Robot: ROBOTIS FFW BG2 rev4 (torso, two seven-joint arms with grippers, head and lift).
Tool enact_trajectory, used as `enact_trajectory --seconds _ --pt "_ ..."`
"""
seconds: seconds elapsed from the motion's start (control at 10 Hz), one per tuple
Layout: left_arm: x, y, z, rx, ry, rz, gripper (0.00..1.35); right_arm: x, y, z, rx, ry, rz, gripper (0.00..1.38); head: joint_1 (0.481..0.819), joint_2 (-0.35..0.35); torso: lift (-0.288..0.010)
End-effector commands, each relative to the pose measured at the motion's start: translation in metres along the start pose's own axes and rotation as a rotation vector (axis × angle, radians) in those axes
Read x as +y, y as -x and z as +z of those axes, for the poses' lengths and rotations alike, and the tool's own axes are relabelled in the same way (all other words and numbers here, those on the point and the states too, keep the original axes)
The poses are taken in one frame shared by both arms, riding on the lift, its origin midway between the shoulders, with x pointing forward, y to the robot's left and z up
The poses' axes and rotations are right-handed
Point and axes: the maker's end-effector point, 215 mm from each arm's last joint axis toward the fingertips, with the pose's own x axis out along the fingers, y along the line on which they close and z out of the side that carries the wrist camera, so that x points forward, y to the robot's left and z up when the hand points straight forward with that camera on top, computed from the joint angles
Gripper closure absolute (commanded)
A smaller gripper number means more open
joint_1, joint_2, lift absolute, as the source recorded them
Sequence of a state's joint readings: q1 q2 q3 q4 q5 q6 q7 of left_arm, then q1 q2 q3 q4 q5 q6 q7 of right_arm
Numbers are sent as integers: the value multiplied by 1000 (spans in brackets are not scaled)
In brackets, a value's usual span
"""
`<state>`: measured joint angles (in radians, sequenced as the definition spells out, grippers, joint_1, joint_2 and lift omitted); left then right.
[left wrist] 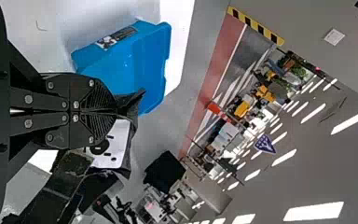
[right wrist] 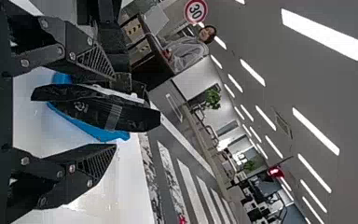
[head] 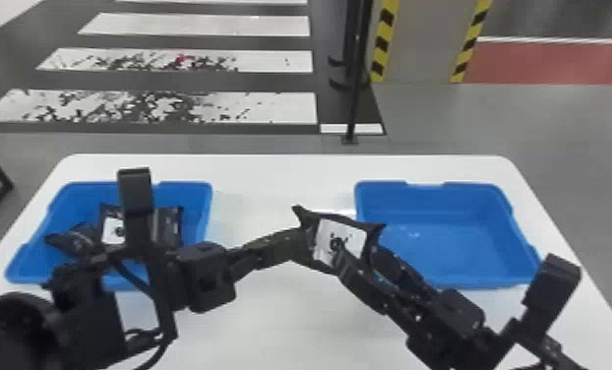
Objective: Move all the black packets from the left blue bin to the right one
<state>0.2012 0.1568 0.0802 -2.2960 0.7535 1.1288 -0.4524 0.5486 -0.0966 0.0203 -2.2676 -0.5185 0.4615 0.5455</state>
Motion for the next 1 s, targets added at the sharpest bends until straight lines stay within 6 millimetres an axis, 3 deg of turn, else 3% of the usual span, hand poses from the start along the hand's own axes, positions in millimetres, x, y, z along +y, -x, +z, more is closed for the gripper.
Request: enact_trajectory --seconds 0.0,0.2,0.3,0.4,0.5,0.6,0.9 --pt "0 0 0 0 0 -1 1211 -1 1 7 -28 13 -6 1283 695 -23 -140" --pt "-4 0 6 -33 16 -17 1193 -1 0 10 -41 15 -4 1283 695 -31 -140" --pt "-2 1 9 -59 33 -16 1084 -1 0 11 -48 13 -2 1283 695 -32 -140" --pt "-1 2 10 -84 53 -20 731 -3 -1 12 -54 6 -2 1283 695 -32 -140" --pt "5 9 14 -111 59 -4 285 -12 -2 12 -59 3 -12 1283 695 -30 -140" --pt "11 15 13 -134 72 11 73 -22 -2 14 -65 -1 -22 1283 695 -25 -140" --pt "14 39 12 -212 106 36 154 -64 -7 22 -51 33 -66 1283 695 -22 -140"
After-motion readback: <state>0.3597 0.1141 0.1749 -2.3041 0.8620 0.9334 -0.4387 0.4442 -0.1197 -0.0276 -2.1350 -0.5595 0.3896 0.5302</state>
